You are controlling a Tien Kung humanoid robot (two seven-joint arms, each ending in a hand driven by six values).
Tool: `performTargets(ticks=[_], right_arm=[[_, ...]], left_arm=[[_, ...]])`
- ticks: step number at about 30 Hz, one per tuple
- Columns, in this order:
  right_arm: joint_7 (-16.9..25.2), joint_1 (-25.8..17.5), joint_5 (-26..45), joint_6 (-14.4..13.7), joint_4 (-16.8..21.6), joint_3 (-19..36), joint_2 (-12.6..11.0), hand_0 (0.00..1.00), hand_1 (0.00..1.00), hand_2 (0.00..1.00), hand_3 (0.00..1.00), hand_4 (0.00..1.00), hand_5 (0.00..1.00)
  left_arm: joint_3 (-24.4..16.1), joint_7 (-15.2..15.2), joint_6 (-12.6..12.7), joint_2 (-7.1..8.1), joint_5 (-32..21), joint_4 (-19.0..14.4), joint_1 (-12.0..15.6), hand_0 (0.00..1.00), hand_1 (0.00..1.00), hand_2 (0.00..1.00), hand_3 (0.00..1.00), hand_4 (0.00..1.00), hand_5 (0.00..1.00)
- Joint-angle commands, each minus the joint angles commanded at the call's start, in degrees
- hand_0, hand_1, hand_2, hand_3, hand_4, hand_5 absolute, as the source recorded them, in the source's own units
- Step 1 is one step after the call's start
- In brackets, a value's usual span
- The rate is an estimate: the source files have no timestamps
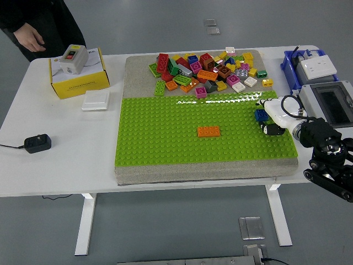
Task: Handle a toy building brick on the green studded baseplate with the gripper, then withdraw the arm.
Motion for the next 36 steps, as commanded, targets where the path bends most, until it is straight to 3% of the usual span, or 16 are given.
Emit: performTargets(ticks=[29, 30, 36], right_arm=[[1.35, -0.17, 3.48, -2.74, -4.37, -0.31, 2.08, 0.583, 0.504, 0.677, 0.718, 0.578, 0.358], [1.36, -0.18, 3.51, -2.8, -4.53, -0.26, 2.15, 0.574, 0.484, 0.648, 0.658, 0.547, 0.374], [1.59, -0.22, 3.99, -3.25, -5.71, 0.04, 2.75, 0.559, 0.476, 0.639, 0.649, 0.518, 0.398]], left_arm=[[0.81, 0.06, -0.08, -0.37, -0.36, 0.0, 0.14, 0.688, 0.672, 0.669, 0.758, 0.419, 0.495], [0.81, 0.07, -0.09, -0.37, -0.3, 0.0, 0.14, 0.688, 0.672, 0.669, 0.758, 0.419, 0.495], [1.09, 0.08, -0.12, -0.41, -0.29, 0.0, 0.1, 0.688, 0.672, 0.668, 0.762, 0.42, 0.493]])
